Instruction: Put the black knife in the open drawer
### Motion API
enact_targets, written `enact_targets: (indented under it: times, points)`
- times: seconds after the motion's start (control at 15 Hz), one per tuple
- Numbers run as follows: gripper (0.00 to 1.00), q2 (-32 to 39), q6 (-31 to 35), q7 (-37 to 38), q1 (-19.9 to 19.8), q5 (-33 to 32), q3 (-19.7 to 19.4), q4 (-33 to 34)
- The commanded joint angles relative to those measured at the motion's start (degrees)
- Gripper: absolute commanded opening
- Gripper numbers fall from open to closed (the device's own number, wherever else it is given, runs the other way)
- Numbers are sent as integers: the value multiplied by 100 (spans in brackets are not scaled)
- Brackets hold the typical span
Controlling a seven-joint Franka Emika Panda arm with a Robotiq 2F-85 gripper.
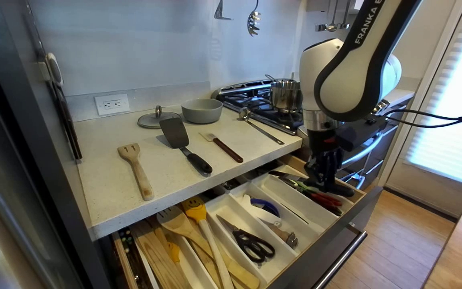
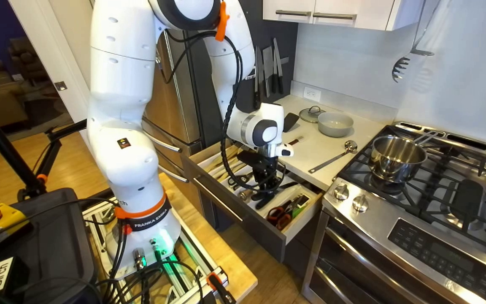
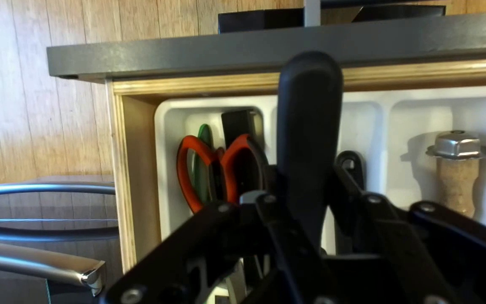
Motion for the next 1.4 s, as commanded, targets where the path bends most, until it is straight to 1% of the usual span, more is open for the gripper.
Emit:
enact_targets:
  times: [0.0, 0.2, 0.33, 0.47, 0.73, 0.87, 0.93, 1.0, 1.07, 1.27, 1.33]
  points:
    - [8, 259, 350, 372, 511, -483, -446, 67]
    - [8, 478, 646, 915, 1074, -1161, -984, 153]
    - [8, 608, 775, 1170, 1341, -1370, -1210, 186]
    - [8, 757, 862, 1407, 1609, -1483, -1412, 248]
    - [8, 1045, 995, 1718, 2049, -1527, -1676, 337]
    - [8, 1218, 1092, 1958, 2368, -1556, -1900, 400]
    - [22, 1281, 1079, 1990, 2447, -1458, -1907, 418]
    - [57, 1321, 1088, 2009, 2518, -1403, -1952, 436]
    - [58, 1355, 1082, 2037, 2576, -1354, -1976, 445]
    - [79, 1307, 1052, 2064, 2646, -1233, -1990, 443]
    - [88, 1206, 959, 2035, 2675, -1226, -2020, 423]
